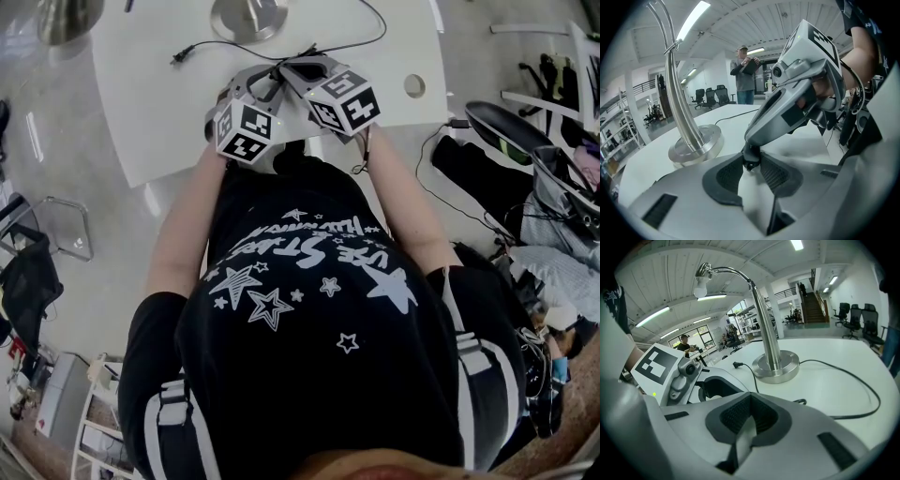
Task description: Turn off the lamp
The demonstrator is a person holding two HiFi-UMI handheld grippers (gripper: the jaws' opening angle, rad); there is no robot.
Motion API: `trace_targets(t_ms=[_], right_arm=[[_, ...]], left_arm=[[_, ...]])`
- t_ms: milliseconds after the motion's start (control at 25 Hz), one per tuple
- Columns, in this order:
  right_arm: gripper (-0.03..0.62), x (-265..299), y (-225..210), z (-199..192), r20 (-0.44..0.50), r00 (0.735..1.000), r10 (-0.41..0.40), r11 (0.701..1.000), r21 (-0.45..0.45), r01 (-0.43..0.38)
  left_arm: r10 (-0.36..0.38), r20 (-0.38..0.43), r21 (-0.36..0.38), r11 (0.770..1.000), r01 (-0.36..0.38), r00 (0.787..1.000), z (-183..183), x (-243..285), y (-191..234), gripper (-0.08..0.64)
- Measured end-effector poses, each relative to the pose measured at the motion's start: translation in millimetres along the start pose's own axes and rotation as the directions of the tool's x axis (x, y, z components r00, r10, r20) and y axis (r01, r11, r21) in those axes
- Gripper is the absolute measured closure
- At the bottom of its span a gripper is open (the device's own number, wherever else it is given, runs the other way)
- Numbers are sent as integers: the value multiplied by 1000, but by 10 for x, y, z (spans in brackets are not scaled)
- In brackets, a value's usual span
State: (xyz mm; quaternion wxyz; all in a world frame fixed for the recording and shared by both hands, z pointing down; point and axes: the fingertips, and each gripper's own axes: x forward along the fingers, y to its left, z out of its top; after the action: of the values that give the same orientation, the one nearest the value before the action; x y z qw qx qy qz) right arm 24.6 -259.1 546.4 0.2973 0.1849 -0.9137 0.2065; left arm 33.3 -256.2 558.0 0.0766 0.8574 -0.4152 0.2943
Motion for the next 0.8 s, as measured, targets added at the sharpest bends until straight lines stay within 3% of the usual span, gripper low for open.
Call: trace_targets(t_ms=[400, 640, 800], right_arm=[[588, 0, -9, -11, -3, 1000, -13, 1000, -13, 13], [588, 60, 107, -75, -58, 997, 55, 998, -27, -56], [588, 71, 107, -86, -38, 998, 53, 998, 16, -53]], left_arm=[[-5, -3, -10, 1000, 5, 1000, -4, 12, -6, 430], [-11, -13, 5, 1000, 11, 1000, -7, 21, -17, 433], [-18, -14, 9, 1000, 18, 1000, -10, 21, -8, 433]])
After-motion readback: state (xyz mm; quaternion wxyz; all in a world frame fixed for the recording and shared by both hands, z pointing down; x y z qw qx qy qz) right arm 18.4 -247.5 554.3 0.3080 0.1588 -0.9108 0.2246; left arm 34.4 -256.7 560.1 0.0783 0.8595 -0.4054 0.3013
